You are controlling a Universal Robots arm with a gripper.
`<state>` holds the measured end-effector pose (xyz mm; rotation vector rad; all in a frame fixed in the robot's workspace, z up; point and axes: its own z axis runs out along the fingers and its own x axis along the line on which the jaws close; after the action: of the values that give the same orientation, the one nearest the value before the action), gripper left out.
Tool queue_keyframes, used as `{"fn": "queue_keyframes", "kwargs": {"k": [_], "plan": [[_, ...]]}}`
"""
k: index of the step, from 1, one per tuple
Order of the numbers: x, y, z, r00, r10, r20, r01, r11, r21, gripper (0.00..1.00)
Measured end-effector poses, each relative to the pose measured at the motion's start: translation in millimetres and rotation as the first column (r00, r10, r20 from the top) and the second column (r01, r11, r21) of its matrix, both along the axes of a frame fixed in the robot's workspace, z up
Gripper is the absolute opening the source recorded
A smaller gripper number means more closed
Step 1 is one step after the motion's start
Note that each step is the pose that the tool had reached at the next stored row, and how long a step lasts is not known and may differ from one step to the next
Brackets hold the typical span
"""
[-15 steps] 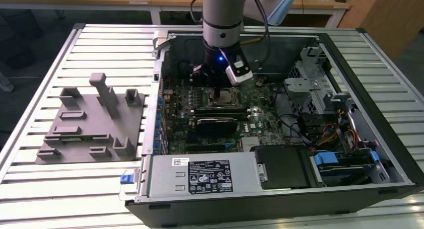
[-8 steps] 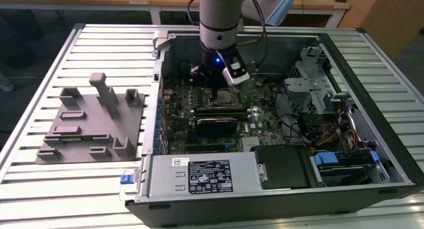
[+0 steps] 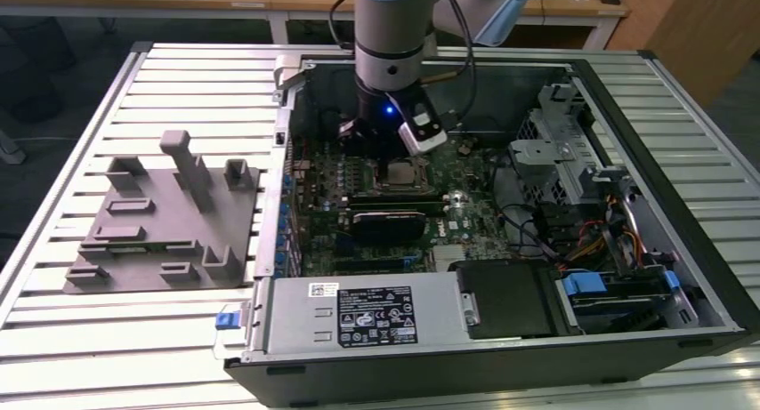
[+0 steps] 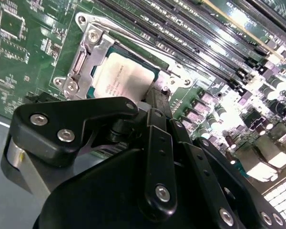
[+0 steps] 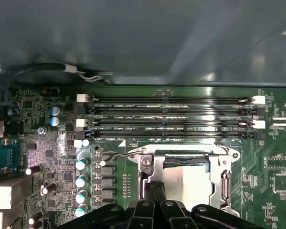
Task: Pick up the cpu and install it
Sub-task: 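Close the cpu cover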
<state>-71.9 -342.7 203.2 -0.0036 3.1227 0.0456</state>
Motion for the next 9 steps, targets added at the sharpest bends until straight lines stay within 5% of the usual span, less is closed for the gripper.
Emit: {"fn": "queue_keyframes", "kwargs": {"k": [9], "plan": [[-0.9, 0.0, -3.2, 0.9986, 0.052, -0.0001, -0.052, 0.9986, 0.0, 0.11]]}}
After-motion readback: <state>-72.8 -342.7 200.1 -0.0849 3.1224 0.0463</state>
